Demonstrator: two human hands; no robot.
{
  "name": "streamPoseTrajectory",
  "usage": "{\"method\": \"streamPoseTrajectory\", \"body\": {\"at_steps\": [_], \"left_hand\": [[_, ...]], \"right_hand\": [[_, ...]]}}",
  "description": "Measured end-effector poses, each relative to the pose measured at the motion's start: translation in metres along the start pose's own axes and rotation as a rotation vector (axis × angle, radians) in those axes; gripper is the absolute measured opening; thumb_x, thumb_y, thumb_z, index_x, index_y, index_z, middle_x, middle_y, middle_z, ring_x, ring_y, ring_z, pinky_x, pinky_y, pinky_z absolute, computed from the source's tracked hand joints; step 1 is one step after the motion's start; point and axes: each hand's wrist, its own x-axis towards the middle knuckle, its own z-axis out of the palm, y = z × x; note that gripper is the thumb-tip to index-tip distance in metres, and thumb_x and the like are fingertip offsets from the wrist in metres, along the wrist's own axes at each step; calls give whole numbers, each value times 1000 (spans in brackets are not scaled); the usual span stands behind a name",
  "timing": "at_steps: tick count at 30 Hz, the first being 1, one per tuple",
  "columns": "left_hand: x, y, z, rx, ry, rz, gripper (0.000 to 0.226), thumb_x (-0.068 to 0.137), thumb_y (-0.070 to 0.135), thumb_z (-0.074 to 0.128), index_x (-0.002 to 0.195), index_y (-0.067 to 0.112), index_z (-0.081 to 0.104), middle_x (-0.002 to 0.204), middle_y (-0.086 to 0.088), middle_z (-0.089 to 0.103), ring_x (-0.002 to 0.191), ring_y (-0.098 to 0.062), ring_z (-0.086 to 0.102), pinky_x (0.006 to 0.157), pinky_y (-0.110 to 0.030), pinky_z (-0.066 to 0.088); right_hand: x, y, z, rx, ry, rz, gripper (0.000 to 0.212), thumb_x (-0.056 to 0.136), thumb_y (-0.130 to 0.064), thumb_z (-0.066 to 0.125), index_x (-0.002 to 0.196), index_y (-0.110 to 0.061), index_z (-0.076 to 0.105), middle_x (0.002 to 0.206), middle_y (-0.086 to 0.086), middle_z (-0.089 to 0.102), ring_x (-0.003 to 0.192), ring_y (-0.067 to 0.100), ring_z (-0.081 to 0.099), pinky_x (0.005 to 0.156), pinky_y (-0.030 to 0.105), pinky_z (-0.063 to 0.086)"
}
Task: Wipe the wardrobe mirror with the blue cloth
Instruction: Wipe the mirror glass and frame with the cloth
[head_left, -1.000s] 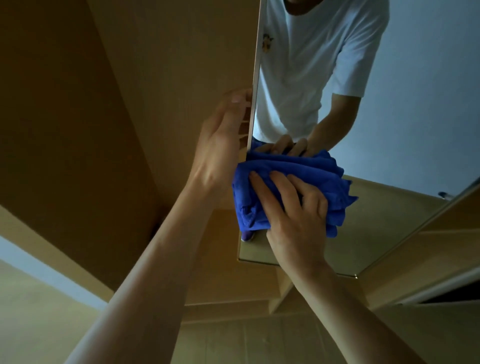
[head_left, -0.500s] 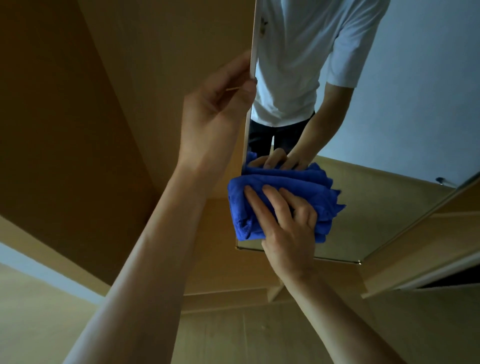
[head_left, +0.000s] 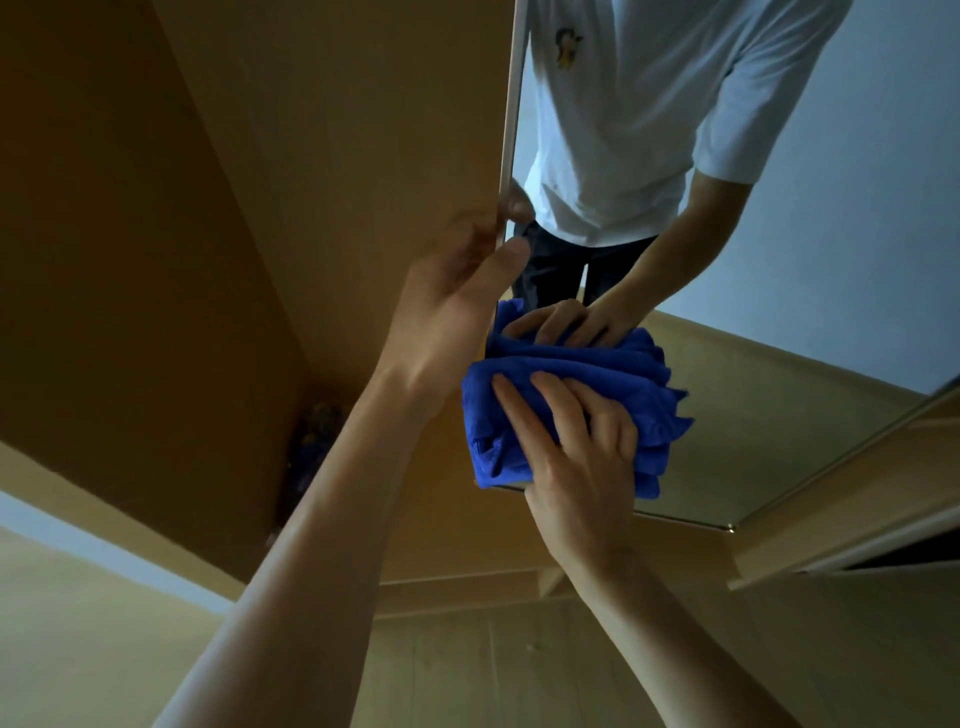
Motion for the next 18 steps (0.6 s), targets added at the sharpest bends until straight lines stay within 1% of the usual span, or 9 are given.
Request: {"method": "streamPoseTrajectory", "body": {"at_steps": [1, 2, 5, 7, 9, 13, 15, 17, 18], "left_hand": [[-3, -10, 1, 19, -11, -42, 19, 99, 37, 54, 113, 35, 66, 97, 22, 67, 97, 6, 63, 85, -20, 52], [-8, -21, 2, 33, -29, -83, 25, 99, 47, 51, 115, 36, 66, 102, 19, 68, 101, 4, 64, 89, -23, 53], [-28, -59, 4, -10, -52, -253, 39, 93, 71, 41, 111, 51, 68, 123, 14, 71, 119, -5, 64, 109, -37, 46], [-39, -81, 3, -59, -48, -330, 49, 91, 76, 35, 112, 49, 71, 126, 5, 72, 121, -14, 66, 111, -46, 46], [-44, -96, 1, -91, -36, -363, 57, 93, 77, 32, 111, 44, 75, 120, -1, 75, 117, -18, 69, 109, -49, 47], [-44, -110, -4, -85, 4, -373, 59, 94, 76, 33, 109, 40, 77, 115, 0, 77, 111, -17, 72, 103, -44, 51], [-47, -121, -7, -81, 20, -372, 60, 95, 72, 35, 108, 31, 77, 111, 0, 78, 107, -16, 72, 96, -37, 54], [-51, -127, -7, -107, 31, -353, 58, 99, 60, 37, 113, 17, 74, 111, -2, 77, 105, -12, 72, 87, -25, 56], [-52, -129, -7, -116, 34, -343, 56, 99, 53, 38, 113, 11, 72, 109, -4, 77, 104, -12, 71, 85, -23, 56]], "right_hand": [[1, 0, 0, -5, -2, 5, 39, 105, -20, 45, 140, -28, 63, 136, 5, 65, 124, 28, 49, 105, 48, 39], [2, 0, -1, -11, -2, 11, 40, 102, -22, 51, 139, -28, 63, 135, 5, 65, 123, 28, 49, 105, 48, 39], [3, -1, -1, -30, 3, 15, 38, 104, -25, 52, 141, -30, 62, 137, 4, 64, 123, 27, 49, 104, 47, 40], [1, -2, 1, -35, -2, 18, 39, 105, -26, 52, 143, -30, 59, 139, 3, 62, 124, 27, 49, 105, 46, 38], [-2, -3, 7, -45, 19, 25, 38, 106, -28, 51, 143, -30, 59, 138, 2, 63, 124, 26, 49, 105, 46, 38], [-17, -4, 24, -61, 91, 53, 40, 101, -27, 66, 140, -31, 62, 134, 0, 65, 119, 25, 51, 103, 44, 40], [-32, -5, 35, -55, 95, 51, 42, 100, -26, 69, 140, -32, 62, 136, -2, 61, 118, 25, 51, 101, 44, 41], [-47, -5, 47, -50, 81, 38, 42, 100, -23, 68, 140, -32, 61, 139, -2, 55, 118, 26, 51, 101, 44, 41], [-55, -5, 53, -50, 71, 33, 43, 99, -24, 69, 140, -32, 61, 138, -2, 55, 117, 26, 52, 100, 44, 41]]}}
